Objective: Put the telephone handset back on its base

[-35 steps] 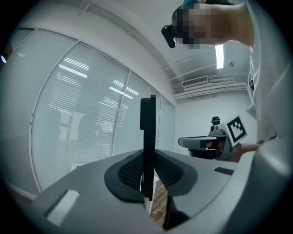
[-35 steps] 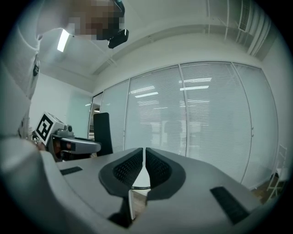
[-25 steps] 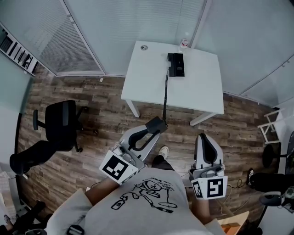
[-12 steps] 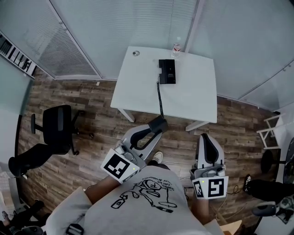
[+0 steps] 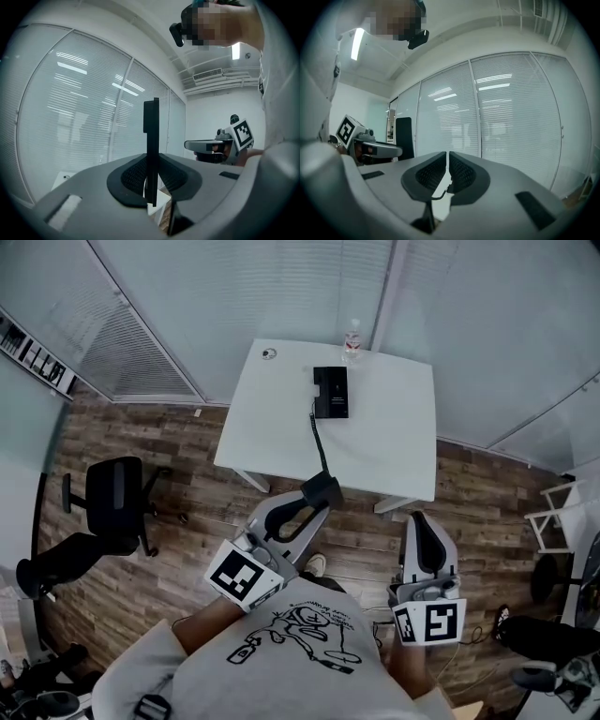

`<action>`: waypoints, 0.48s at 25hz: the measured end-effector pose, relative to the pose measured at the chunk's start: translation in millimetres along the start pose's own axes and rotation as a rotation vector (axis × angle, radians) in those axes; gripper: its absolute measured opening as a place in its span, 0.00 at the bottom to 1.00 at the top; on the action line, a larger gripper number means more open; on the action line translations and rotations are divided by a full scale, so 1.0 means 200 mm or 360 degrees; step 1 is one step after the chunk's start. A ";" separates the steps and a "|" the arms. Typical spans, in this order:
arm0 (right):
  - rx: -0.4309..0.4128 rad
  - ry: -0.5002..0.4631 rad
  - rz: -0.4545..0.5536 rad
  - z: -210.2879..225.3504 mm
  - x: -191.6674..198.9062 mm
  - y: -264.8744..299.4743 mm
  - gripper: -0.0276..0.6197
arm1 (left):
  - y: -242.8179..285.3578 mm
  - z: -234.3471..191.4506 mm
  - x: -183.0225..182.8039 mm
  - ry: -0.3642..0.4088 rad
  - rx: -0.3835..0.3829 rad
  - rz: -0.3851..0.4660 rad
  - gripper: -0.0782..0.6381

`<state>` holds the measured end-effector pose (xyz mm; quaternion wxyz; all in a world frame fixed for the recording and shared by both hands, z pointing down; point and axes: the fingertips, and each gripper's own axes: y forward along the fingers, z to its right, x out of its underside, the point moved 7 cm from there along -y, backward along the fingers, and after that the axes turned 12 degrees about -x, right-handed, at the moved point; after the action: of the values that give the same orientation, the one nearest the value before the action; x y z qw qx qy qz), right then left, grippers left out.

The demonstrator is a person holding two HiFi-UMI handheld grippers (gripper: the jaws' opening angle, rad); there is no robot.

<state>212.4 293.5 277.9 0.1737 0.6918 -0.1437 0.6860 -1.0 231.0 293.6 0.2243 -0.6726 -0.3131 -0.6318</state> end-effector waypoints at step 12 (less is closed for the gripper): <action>-0.0022 0.0025 -0.0033 0.06 0.05 0.11 0.07 | 0.09 -0.09 0.04 -0.0022 -0.0010 -0.0036 0.20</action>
<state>214.4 268.9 288.9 0.1866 0.6867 -0.1399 0.6885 -0.2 207.5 305.8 0.2130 -0.6740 -0.3203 -0.6307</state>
